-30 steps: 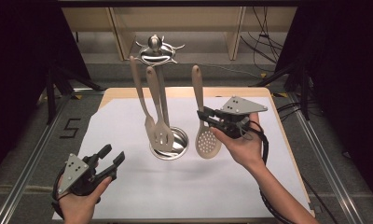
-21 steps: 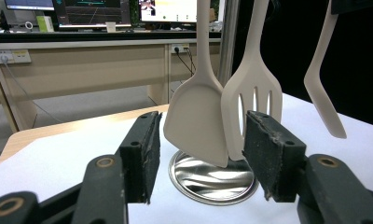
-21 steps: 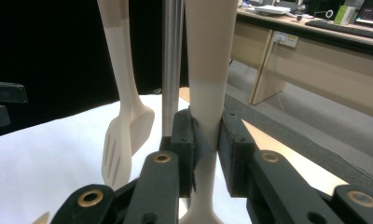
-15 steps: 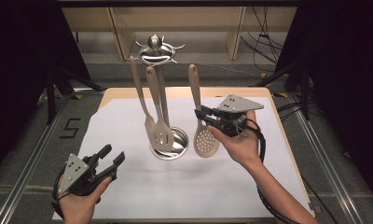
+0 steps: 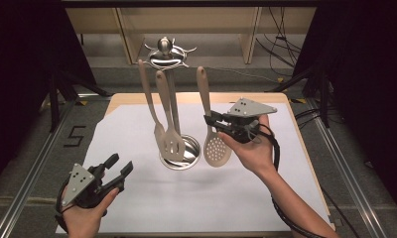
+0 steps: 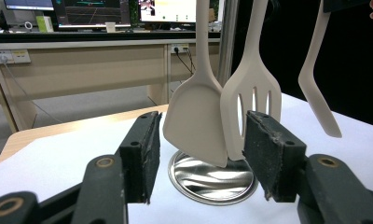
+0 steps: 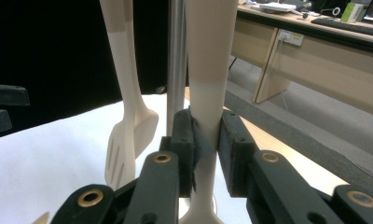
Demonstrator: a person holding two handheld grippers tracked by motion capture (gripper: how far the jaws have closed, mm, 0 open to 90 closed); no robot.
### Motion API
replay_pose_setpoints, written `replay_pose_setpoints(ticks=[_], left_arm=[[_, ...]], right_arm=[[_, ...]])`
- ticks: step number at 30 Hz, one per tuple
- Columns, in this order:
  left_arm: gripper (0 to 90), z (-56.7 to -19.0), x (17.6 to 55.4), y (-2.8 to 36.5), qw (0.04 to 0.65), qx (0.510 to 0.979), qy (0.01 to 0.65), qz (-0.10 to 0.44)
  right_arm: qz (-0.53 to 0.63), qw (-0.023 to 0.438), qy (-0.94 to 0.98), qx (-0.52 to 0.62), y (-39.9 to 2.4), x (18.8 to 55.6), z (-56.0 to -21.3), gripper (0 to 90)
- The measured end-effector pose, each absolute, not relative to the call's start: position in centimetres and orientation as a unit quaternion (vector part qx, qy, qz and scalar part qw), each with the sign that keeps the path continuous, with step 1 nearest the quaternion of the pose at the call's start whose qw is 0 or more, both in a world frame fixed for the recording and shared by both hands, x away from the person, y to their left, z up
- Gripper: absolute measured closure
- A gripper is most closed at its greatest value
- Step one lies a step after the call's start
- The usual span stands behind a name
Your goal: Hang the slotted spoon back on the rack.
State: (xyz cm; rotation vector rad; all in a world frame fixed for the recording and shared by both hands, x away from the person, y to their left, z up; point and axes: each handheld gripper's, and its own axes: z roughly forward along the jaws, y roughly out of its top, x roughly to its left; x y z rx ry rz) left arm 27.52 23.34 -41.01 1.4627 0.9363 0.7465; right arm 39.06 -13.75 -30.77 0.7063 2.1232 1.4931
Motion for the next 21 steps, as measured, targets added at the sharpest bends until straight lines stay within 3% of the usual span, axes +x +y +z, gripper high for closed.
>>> replay_pose_setpoints(ticks=[4,7,21], left_arm=[[44.9,-41.02,27.52,23.37,0.586,0.627,0.402,0.320],[44.9,-41.01,27.54,23.36,0.586,0.627,0.401,0.320],[44.8,-41.01,27.51,23.31,0.585,0.628,0.401,0.319]], right_arm=[[0.539,0.240,0.771,0.241,-13.76,39.33,-30.68,78.1],[0.539,0.224,0.771,0.255,-13.56,39.15,-30.69,78.1],[0.541,0.227,0.769,0.253,-13.17,39.23,-30.49,78.1]])
